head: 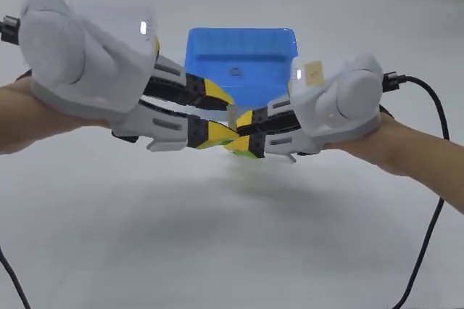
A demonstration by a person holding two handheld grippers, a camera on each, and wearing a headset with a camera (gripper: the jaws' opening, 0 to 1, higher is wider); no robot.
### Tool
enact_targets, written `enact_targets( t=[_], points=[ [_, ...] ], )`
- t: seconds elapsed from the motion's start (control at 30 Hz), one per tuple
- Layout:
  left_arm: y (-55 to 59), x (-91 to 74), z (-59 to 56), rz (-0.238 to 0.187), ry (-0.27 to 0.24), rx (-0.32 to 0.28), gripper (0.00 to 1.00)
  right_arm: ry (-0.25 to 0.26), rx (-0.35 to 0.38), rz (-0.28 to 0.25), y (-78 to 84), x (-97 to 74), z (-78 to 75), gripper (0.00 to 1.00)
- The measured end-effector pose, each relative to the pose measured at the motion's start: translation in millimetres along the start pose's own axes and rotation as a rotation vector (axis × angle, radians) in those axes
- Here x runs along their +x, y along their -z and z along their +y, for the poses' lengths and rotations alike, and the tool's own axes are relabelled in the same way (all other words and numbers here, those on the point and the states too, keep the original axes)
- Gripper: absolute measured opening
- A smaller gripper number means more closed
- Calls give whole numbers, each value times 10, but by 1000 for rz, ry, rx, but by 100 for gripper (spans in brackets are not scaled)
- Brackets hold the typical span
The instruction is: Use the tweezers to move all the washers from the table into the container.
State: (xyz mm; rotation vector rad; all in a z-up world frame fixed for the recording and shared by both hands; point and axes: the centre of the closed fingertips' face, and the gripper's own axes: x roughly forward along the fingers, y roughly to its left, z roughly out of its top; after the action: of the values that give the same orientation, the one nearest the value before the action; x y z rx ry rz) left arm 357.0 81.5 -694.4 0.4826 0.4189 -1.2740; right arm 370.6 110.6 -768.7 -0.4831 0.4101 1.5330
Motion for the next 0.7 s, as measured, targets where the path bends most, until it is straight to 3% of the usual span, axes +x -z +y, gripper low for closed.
enact_targets(
  t=[0.07,0.13,0.27,0.43,0.63,0.7],
  points=[
    [-36,-40,9,-40,-23,-33,26,3,-1,3,-3,-5,8,9],
    [-103,-81,-9,-100,-32,-109,26,10,8,-3,-32,-20,11,9],
    [-80,-189,28,-126,-84,-136,31,19,8,-15,-115,-61,13,9],
    [-171,-356,47,-250,-163,-217,42,27,-5,-28,-253,-128,25,9],
    [-161,-516,67,-303,-246,-245,62,32,-21,-42,-415,-195,40,9],
    [-129,-551,58,-302,-270,-252,70,35,-30,-45,-471,-223,37,9]
  ],
)
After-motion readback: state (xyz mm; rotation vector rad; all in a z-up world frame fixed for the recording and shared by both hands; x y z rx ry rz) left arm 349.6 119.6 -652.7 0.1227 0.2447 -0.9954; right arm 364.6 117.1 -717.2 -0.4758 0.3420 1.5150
